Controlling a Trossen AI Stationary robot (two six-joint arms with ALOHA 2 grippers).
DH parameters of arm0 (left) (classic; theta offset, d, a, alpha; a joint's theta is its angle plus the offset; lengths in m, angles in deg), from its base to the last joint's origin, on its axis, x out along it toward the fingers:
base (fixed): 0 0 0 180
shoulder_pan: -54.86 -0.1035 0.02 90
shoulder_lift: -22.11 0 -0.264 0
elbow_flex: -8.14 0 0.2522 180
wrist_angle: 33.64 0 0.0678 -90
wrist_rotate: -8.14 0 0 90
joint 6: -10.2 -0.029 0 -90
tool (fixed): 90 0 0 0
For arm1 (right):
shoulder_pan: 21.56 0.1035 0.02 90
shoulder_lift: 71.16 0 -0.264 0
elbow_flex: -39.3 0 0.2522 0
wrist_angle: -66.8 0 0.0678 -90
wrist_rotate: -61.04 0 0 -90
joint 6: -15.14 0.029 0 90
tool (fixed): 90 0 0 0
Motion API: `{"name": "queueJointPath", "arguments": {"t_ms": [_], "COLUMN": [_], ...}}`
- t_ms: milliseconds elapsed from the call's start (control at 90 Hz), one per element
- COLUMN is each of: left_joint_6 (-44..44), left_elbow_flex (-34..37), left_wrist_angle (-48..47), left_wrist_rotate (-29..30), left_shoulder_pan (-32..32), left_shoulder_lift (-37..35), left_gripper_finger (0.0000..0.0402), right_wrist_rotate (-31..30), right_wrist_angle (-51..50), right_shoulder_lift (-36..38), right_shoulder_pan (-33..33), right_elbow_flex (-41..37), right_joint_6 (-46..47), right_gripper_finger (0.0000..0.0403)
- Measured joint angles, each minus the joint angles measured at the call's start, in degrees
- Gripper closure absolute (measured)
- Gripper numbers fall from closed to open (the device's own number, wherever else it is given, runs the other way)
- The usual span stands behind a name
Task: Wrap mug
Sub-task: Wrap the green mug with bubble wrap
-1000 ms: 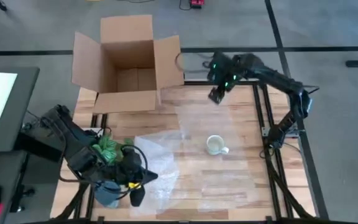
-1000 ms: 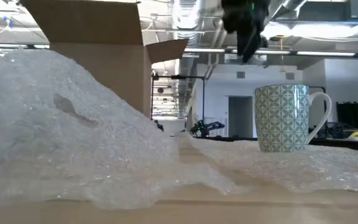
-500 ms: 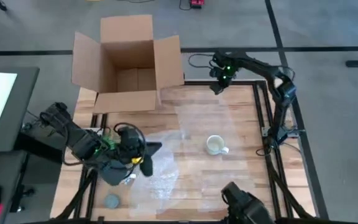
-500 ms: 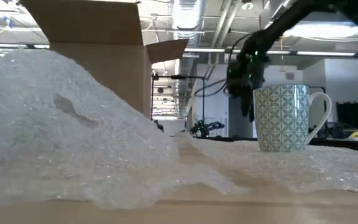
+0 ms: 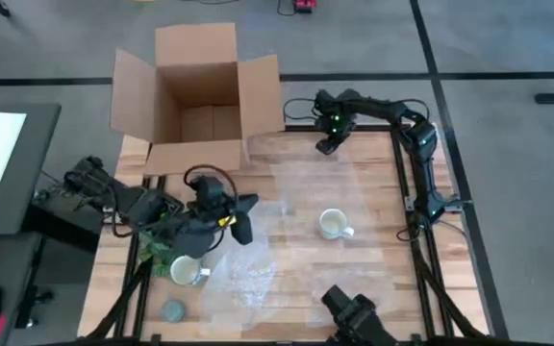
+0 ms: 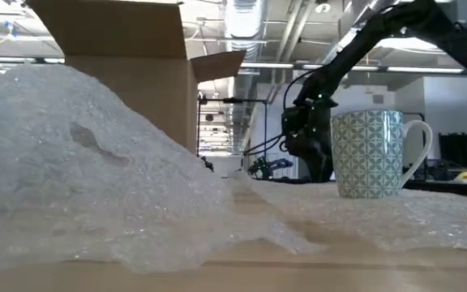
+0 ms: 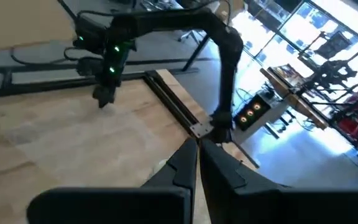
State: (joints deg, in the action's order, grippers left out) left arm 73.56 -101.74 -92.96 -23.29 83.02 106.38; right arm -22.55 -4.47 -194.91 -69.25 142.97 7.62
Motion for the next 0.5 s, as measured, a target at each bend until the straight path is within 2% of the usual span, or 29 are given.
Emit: {"name": "queueJointPath", "arguments": {"t_ms": [144,189,322,500], "left_joint_6": [-5.23,-7.25,-15.66,-29.18], "left_elbow_flex": [-0.45,-0.92,-2.65,-3.89], "left_wrist_angle": [-0.21,-0.07,0.06,-0.04], "left_wrist_rotate": [-0.09,-0.35,-1.9,-2.23], "left_shoulder_pan": [-2.21,-2.61,-3.5,-3.63], "left_shoulder_lift": [0.02,-0.39,-2.63,-7.12], "left_gripper_finger": [0.0402,0.0402,0.0402,0.0402], "right_wrist_rotate": [-0.37,0.3,0.33,-0.27], "right_wrist_angle": [1.55,0.62,-2.66,-2.32], "right_shoulder_lift": [0.57,1.07,5.93,21.53], "right_shoulder_pan": [1.31,1.53,2.5,5.64], "right_elbow_flex": [-2.08,-2.12,-2.85,-2.37], "right_joint_6": [-0.29,-0.39,1.83,8.81], "right_gripper_finger": [0.0367,0.0388,0.0397,0.0402]}}
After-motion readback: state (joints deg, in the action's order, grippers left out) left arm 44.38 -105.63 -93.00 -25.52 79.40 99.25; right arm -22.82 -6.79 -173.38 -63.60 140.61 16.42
